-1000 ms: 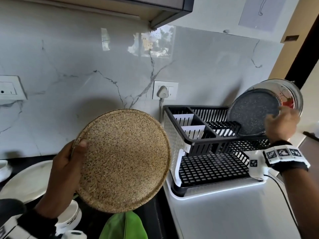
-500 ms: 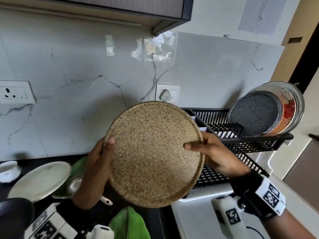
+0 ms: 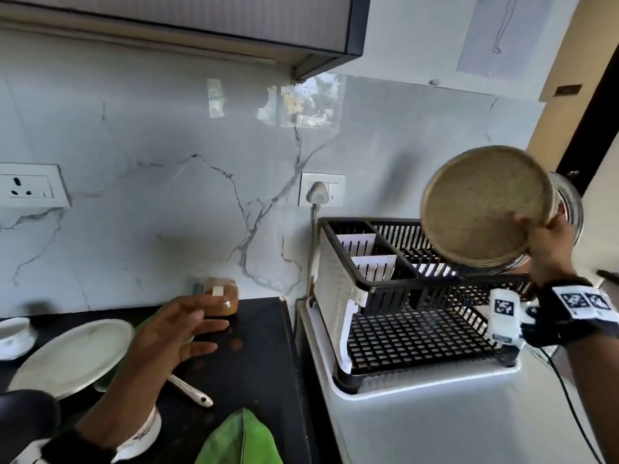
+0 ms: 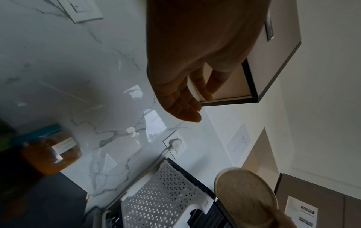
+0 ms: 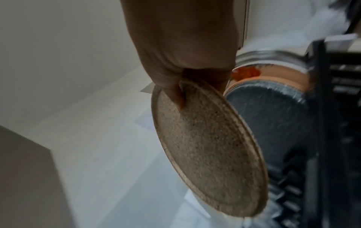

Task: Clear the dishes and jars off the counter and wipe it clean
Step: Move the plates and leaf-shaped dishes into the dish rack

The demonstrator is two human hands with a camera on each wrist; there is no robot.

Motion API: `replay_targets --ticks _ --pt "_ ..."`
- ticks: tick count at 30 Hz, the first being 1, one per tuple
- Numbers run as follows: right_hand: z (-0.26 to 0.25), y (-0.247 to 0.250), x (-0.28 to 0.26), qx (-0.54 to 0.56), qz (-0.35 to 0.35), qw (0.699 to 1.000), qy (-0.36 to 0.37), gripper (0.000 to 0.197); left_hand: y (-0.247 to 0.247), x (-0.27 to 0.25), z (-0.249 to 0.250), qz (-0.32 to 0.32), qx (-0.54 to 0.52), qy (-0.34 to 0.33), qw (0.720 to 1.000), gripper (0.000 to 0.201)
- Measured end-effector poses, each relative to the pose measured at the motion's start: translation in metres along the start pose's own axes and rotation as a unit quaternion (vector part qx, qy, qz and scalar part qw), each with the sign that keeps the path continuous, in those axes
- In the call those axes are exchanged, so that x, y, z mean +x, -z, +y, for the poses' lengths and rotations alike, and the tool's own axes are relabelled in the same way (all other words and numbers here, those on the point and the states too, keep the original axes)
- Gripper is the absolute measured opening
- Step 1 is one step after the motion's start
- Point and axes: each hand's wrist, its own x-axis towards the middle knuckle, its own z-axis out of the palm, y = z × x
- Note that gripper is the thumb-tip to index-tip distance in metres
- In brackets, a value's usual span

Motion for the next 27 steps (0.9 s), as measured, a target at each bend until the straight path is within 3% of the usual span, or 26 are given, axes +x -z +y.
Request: replay_targets --ticks 2,4,10,12,15,17,21,24,27 --pt "0.014 0.005 0.013 -0.055 0.053 0.997 0.011 0.033 0.007 -0.002 -0.002 -0.002 0.003 0.008 1.000 0.016" --pt "0.027 0.009 0.023 -0.119 0.083 0.989 0.025 0.048 0.014 -0.005 0.000 0.003 0.015 0.002 1.000 0.037" --pt "0.045 0.001 0.025 -0.182 0.090 0.979 0.019 0.040 0.029 -0.009 -0.001 0.031 0.040 0.007 0.999 0.074" --pt "0.044 -0.003 0.022 -0.164 0.102 0.981 0.023 0.043 0.032 -0.010 -0.003 0.031 0.038 0.010 0.999 0.076" --pt "0.059 0.000 0.038 -0.083 0.131 0.988 0.022 0.064 0.037 -0.012 -0.004 0.035 0.041 0.009 0.999 0.077" --pt "0.056 -0.001 0.036 -0.092 0.129 0.987 0.015 0.066 0.038 -0.013 -0.004 0.035 0.043 0.004 0.998 0.071" --pt "0.053 -0.005 0.025 -0.190 0.076 0.979 -0.015 0.037 0.039 -0.013 -0.008 0.053 0.003 0.019 0.998 0.016" --pt "0.072 -0.002 0.028 -0.234 0.073 0.968 -0.045 0.048 0.039 -0.015 -0.009 0.053 0.008 0.025 0.998 0.021" --pt "0.085 0.001 0.032 -0.216 0.096 0.971 -0.032 0.062 0.040 -0.020 -0.007 0.049 0.017 0.013 0.999 0.061"
